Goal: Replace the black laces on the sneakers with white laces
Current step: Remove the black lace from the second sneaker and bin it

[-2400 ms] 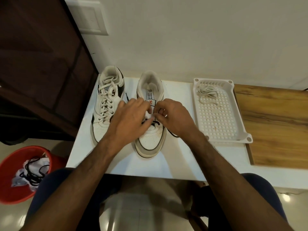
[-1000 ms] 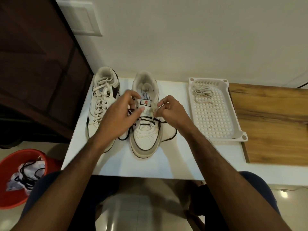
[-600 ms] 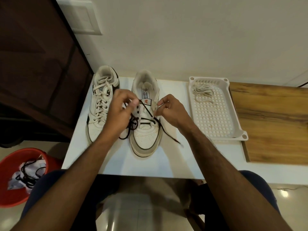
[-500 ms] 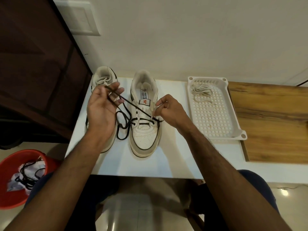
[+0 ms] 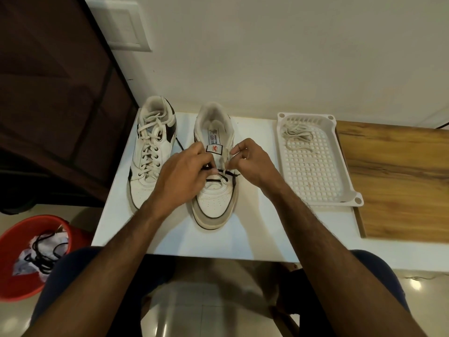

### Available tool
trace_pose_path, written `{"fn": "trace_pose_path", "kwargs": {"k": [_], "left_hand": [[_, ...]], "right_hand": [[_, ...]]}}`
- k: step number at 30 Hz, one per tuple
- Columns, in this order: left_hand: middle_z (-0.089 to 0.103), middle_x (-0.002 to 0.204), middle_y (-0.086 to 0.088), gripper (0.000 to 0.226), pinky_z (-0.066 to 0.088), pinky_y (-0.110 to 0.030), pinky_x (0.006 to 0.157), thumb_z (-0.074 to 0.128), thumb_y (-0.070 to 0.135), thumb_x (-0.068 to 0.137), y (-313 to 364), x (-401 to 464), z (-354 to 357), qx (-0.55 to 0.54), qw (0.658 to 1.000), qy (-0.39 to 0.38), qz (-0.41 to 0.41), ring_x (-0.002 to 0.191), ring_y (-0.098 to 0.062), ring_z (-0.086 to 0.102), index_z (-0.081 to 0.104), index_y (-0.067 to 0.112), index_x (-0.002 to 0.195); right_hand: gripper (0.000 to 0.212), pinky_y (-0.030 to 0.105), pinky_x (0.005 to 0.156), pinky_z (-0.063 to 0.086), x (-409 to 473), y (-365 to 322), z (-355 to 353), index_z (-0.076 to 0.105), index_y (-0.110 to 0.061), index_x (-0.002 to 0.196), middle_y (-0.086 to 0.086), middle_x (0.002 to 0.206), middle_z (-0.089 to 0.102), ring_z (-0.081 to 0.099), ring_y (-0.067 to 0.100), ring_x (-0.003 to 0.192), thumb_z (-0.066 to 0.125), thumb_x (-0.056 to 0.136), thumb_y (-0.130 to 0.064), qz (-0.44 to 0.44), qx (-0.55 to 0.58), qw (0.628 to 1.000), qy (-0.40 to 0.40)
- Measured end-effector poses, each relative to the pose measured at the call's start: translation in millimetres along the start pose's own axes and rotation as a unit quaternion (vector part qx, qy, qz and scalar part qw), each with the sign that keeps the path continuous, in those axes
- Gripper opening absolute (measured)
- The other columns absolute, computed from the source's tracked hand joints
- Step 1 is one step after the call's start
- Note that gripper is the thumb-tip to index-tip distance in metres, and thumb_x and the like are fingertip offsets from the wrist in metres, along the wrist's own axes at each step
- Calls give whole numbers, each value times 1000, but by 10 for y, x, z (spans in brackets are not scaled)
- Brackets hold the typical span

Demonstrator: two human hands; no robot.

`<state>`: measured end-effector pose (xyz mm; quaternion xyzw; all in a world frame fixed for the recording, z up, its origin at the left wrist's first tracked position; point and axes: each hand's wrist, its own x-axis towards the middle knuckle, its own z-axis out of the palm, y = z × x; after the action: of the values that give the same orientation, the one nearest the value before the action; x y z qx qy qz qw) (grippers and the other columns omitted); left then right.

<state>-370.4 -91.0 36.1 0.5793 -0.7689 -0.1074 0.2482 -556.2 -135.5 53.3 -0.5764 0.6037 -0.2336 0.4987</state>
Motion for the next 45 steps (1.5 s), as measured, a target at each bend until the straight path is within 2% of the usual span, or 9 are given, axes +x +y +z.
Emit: {"fn": "trace_pose_path", "kwargs": {"k": [3, 9, 13, 16, 18, 21, 24, 28, 45], "left_hand": [[57, 94, -3, 10, 45, -29, 74, 68, 18, 95, -28, 36, -50, -225, 961, 87, -134, 84, -15, 57, 63, 15, 88], [63, 77, -5, 26, 44, -29, 65, 42, 15, 96, -299, -4, -477, -663, 680, 256, -180, 68, -20, 56, 51, 18, 72], [52, 50, -15, 45, 33, -29, 42, 52, 37, 93, -242, -81, -544, -437, 880, -16, -187, 37, -26, 43, 48, 12, 56], [61, 47, -9, 63, 46, -26, 50, 58, 52, 98, -103, -130, -479, -207, 928, -245, -189, 39, -23, 56, 60, 10, 52], [63, 47, 3, 63, 46, -22, 53, 54, 57, 99, -11, -137, -444, -72, 952, -255, -153, 41, -9, 59, 65, 16, 52], [63, 58, 6, 58, 45, -30, 57, 47, 62, 99, -27, -105, -399, 35, 989, -87, -114, 57, -9, 59, 66, 21, 63], [58, 89, 9, 25, 44, -33, 70, 55, 45, 101, -93, -58, -309, -4, 993, 55, -101, 82, -11, 54, 62, 23, 91], [60, 96, 15, 29, 49, -50, 89, 64, 49, 94, -80, -31, -82, -73, 985, 25, -157, 89, -8, 62, 50, 33, 113], [70, 87, 8, 50, 48, -27, 66, 77, 27, 89, -94, 1, -168, -257, 937, 20, -235, 68, -6, 68, 41, 33, 124]], "right_hand": [[27, 28, 73, 49, -3, -10, -13, 58, -17, 104, 10, 101, 74, 67, 20, 100, 69, 81, -8, 0, 2, 1000, -5], [26, 27, 74, 50, -4, 5, -12, 57, -15, 107, 13, 100, 74, 69, 22, 100, 67, 83, -8, -6, 3, 1000, -11], [27, 16, 58, 44, -4, 13, 42, 53, -15, 106, 9, 91, 71, 63, 12, 76, 70, 86, -10, -47, -50, 998, 2], [26, 30, 66, 49, -17, 52, 117, 51, -20, 104, -4, 78, 63, 56, 7, 67, 68, 88, -11, -159, -135, 978, 12], [19, 39, 74, 50, -27, 78, 155, 56, -23, 102, -13, 82, 54, 53, 5, 71, 66, 89, -12, -239, -219, 946, 12], [10, 43, 85, 48, -40, 77, 200, 71, -24, 102, -6, 95, 53, 57, 12, 87, 67, 93, -26, -270, -300, 915, 3], [14, 42, 88, 46, -41, 65, 215, 76, -27, 105, -3, 96, 52, 56, 16, 92, 70, 92, -30, -263, -319, 910, -6], [7, 41, 86, 45, -57, 62, 259, 74, -26, 97, -5, 90, 47, 51, 12, 83, 70, 92, -29, -259, -309, 915, 10], [18, 31, 78, 49, -117, 10, 84, 73, -23, 110, -8, 91, 56, 60, 6, 83, 71, 92, -27, -256, -252, 933, -29]]}}
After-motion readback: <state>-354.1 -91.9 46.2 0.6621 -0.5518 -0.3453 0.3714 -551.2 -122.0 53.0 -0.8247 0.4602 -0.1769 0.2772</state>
